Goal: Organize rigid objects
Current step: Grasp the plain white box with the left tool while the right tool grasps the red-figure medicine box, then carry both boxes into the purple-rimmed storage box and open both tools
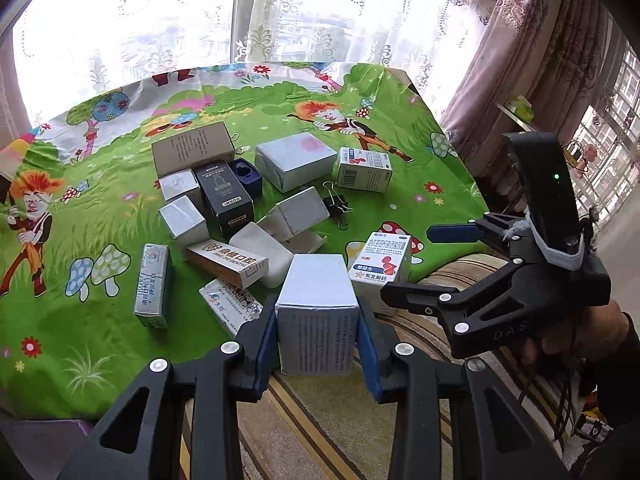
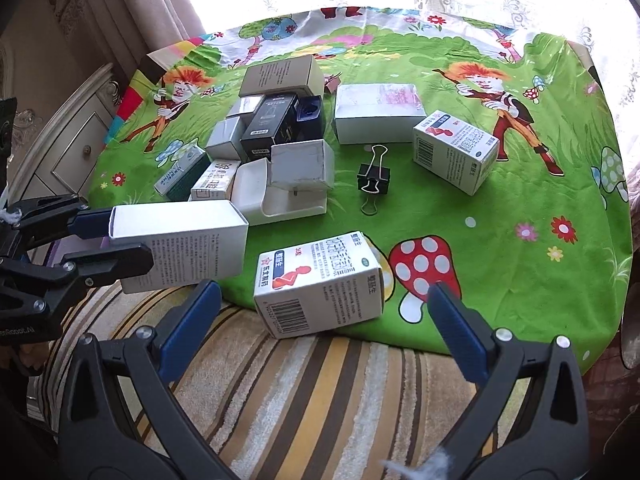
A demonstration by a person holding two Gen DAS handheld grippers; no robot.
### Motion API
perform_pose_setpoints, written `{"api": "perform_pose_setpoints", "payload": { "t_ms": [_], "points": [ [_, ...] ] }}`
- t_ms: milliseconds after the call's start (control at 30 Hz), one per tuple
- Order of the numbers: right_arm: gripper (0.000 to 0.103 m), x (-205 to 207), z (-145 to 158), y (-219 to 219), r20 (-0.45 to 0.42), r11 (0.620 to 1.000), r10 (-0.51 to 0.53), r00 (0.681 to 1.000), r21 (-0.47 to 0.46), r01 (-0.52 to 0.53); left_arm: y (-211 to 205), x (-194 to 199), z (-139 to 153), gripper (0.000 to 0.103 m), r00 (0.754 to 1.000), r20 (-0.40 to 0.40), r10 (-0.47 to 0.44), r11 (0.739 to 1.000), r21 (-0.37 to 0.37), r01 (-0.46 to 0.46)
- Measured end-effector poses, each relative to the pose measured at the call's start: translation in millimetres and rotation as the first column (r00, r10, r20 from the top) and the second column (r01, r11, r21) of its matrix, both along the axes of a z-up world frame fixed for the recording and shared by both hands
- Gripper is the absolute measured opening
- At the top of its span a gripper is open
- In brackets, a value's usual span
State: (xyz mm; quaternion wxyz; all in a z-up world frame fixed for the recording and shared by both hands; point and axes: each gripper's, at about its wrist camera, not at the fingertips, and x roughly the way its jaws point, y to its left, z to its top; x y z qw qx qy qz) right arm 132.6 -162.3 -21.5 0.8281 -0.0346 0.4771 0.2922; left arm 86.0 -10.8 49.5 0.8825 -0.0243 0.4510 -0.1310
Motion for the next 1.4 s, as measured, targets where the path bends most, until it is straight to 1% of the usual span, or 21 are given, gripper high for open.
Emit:
{"api": "perform_pose_setpoints", "payload": {
  "t_ms": [133,300,333,400,433,500,600,733,800,833,900,1000,1167,1300,1400],
  "points": [
    [0.103,16,-7,7,-0.029,0.999,0.024,0.999,-0.022,-0.025,6,-7,10,0.037,0.999,0.027,0.024,1.000,-0.008,-0.024],
    [0.103,32,-27,18,-0.117,0.996,0.044,0.992,-0.072,-0.052,18,-17,16,0.037,0.997,0.039,0.065,0.998,-0.013,-0.065],
    [0.102,32,-29,19,-0.126,0.995,0.045,0.991,-0.078,-0.055,21,-20,16,0.037,0.996,0.039,0.076,0.997,-0.014,-0.076],
    [0.088,30,-29,19,-0.119,0.995,0.048,0.992,-0.086,-0.059,27,-26,18,0.037,0.994,0.043,0.099,0.995,-0.017,-0.098],
    [0.075,28,-30,19,-0.117,0.994,0.047,0.992,-0.094,-0.059,31,-29,19,0.037,0.993,0.045,0.111,0.994,-0.019,-0.110],
    [0.075,25,-28,18,-0.105,0.994,0.046,0.993,-0.099,-0.056,38,-34,21,0.037,0.990,0.049,0.135,0.991,-0.022,-0.134],
    [0.075,15,-13,15,-0.061,0.996,0.045,0.997,-0.080,-0.050,51,-43,25,0.037,0.982,0.058,0.179,0.984,-0.008,-0.179],
    [0.075,-3,11,15,-0.044,0.999,0.045,0.998,0.029,-0.044,75,-59,33,0.037,0.965,0.071,0.254,0.967,0.004,-0.255],
    [0.075,-14,22,25,-0.042,0.995,0.064,0.997,0.079,-0.061,88,-68,37,0.037,0.953,0.074,0.294,0.955,0.014,-0.296],
    [0.075,-21,27,37,-0.031,0.992,0.090,0.995,0.092,-0.087,94,-74,39,0.037,0.946,0.077,0.315,0.948,0.020,-0.317],
    [0.075,-37,37,61,-0.005,0.983,0.153,0.988,0.103,-0.152,107,-84,42,0.037,0.930,0.079,0.359,0.931,0.034,-0.363],
    [0.075,-60,47,102,0.015,0.959,0.253,0.967,0.128,-0.253,129,-103,44,0.037,0.893,0.081,0.443,0.892,0.061,-0.448],
    [0.075,-97,48,172,0.023,0.912,0.399,0.916,0.096,-0.400,166,-135,37,0.037,0.808,0.070,0.584,0.805,0.074,-0.589],
    [0.075,-127,43,217,0.016,0.865,0.496,0.868,0.074,-0.496,190,-161,28,0.037,0.745,0.051,0.665,0.741,0.081,-0.667],
    [0.075,-147,35,246,-0.002,0.832,0.553,0.833,0.052,-0.552,204,-176,22,0.037,0.701,0.043,0.712,0.695,0.102,-0.712]
  ]
}}
